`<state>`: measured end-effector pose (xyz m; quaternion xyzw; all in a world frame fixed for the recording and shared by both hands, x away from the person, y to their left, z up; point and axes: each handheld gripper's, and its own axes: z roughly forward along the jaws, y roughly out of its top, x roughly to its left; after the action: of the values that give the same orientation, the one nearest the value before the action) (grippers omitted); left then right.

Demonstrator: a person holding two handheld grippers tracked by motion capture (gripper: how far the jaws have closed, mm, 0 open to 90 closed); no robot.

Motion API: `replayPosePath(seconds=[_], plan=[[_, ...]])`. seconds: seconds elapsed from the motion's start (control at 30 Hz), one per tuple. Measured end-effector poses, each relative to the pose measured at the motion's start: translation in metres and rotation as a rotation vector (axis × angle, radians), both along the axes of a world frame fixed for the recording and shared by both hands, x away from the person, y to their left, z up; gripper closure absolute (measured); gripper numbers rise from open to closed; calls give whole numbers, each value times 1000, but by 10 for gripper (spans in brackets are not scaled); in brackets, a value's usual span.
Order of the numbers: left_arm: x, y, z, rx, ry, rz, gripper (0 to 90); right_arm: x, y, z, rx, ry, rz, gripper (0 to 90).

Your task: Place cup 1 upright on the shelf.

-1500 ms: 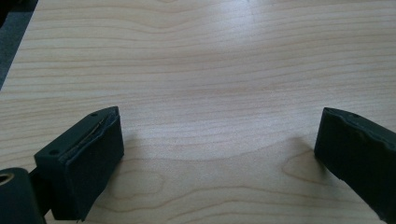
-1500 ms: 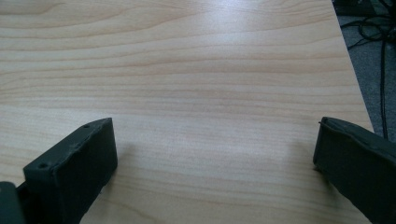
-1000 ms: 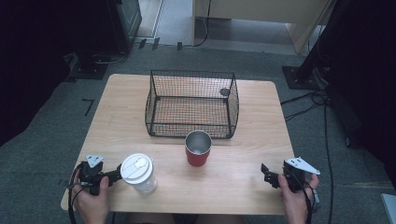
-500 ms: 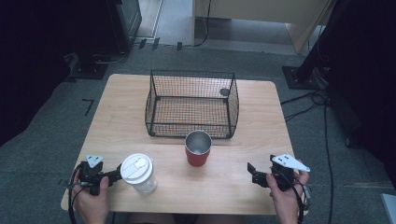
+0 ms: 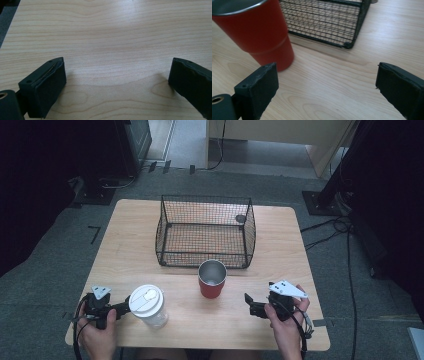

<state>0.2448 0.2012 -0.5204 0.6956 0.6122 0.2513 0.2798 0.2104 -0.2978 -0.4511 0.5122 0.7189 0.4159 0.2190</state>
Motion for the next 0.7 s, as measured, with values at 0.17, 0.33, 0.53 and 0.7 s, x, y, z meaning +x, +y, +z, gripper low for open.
replayPosePath(seconds=[0.17, 0.33, 0.53, 0.7], plan=[[0, 0, 0, 0, 0, 1, 21, 3, 15, 3, 4, -10, 33, 47], [0, 0, 0, 0, 0, 1, 21, 7, 31, 6, 5, -17, 71, 46], [0, 0, 0, 0, 0, 1, 21, 12, 52, 9, 13, -23, 108, 46], [0, 0, 0, 0, 0, 0, 21, 16, 66, 11, 14, -26, 127, 46]])
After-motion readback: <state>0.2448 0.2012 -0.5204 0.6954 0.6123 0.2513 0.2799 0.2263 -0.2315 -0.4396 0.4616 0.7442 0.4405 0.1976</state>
